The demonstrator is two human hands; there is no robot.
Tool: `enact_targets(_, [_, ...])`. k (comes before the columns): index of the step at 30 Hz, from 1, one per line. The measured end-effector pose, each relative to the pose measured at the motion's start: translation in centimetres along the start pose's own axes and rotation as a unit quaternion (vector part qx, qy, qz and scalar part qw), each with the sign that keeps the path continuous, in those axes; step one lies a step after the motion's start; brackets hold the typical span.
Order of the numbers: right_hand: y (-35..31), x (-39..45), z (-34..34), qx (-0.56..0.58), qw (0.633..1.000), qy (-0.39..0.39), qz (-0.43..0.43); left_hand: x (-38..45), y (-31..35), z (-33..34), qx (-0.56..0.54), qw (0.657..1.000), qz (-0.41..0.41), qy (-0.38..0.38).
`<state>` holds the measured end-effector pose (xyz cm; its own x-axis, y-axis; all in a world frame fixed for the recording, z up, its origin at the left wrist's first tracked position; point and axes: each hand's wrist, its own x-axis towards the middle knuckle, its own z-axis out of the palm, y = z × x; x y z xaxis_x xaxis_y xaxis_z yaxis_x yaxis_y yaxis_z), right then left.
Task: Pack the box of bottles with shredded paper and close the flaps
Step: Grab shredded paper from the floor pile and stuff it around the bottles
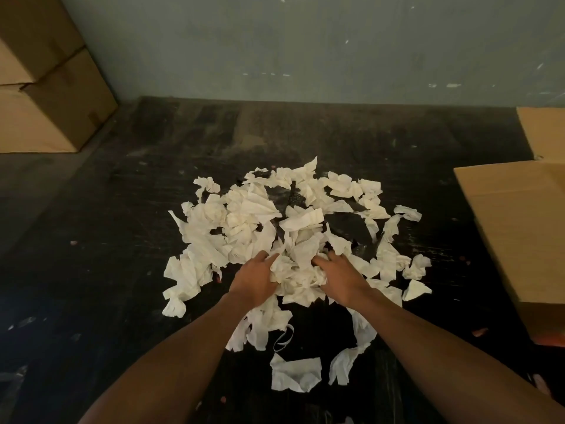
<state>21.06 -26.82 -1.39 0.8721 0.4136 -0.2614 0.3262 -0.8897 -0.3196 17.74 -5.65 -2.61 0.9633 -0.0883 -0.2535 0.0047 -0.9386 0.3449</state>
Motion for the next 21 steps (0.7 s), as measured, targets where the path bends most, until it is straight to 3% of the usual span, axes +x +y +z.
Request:
enact_targets(5, [-0.8,-0.5,-2.9,0.087,0.995,0.035,0.016,-0.5,-0.2,-2.9,-0.065,0.997,-0.009,0.045])
enact_targets(21, [-6.8,-7.2,-12.1,0.172,0.968,0.181,0.033,-5.4,1.5,-13.7,-0.049,0.986,0.028,0.158])
